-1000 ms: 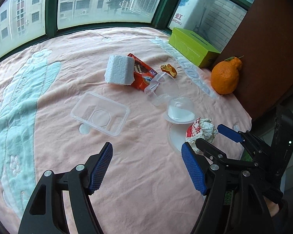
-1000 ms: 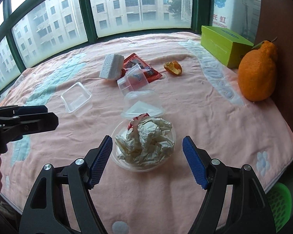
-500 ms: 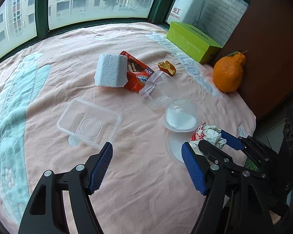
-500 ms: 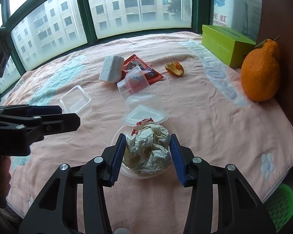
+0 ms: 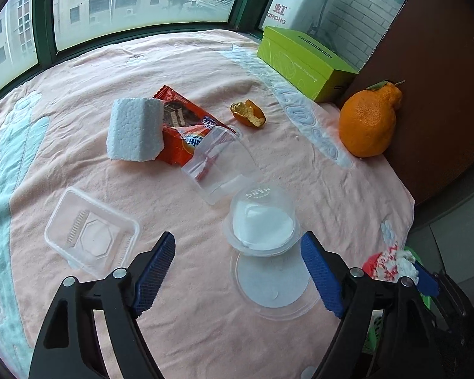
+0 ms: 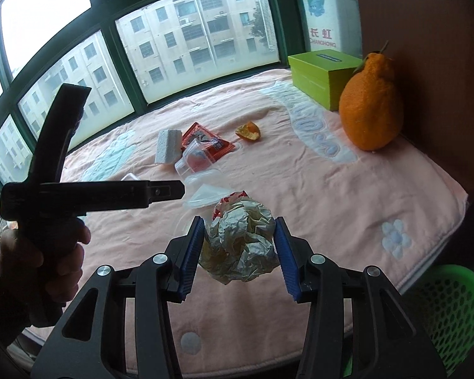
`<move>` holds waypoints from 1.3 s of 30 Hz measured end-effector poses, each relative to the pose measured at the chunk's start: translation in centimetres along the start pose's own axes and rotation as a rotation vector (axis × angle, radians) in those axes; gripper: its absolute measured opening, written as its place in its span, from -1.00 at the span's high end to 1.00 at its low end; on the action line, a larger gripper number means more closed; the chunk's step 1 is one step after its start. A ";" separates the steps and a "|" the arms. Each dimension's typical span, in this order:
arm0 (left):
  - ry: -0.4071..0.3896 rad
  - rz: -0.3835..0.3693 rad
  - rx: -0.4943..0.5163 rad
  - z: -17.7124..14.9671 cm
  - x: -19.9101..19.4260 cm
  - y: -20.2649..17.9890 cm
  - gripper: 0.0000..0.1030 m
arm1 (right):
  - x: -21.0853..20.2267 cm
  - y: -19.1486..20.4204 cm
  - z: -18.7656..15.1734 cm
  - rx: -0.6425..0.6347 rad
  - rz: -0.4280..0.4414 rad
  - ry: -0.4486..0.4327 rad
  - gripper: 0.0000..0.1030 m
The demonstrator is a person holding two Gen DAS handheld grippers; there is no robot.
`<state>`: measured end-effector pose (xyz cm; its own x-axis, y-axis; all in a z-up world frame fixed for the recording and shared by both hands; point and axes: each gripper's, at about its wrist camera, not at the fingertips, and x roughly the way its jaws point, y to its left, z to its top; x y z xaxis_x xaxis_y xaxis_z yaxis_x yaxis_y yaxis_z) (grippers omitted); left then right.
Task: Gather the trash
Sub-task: 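Grasp the crumpled paper in the clear bowl with the right gripper, then carry the paper to the green basket with the right gripper while the left gripper carries the stacked clear cups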
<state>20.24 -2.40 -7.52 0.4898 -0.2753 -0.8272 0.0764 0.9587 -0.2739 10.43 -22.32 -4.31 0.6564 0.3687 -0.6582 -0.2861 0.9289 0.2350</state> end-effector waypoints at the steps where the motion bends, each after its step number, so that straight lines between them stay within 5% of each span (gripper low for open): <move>1: 0.003 -0.001 -0.001 0.3 0.3 -0.2 -0.53 | -0.3 -0.3 -0.2 0.005 -0.008 -0.003 0.11; 13: 0.061 0.024 -0.044 1.9 4.7 -1.5 -0.53 | -2.8 -5.0 -3.0 0.103 -0.099 -0.001 0.11; 21: 0.071 -0.005 -0.081 1.6 5.7 -1.1 -0.23 | -3.8 -7.3 -4.8 0.155 -0.142 0.014 0.11; 39: -0.028 -0.069 0.018 -0.6 0.0 -4.4 -0.21 | -7.2 -10.8 -7.7 0.241 -0.240 0.006 0.10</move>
<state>19.38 -6.70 -6.62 0.5070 -0.3392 -0.7924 0.1263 0.9386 -0.3210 3.42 -35.28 -7.67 0.6806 0.1390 -0.7193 0.0500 0.9707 0.2349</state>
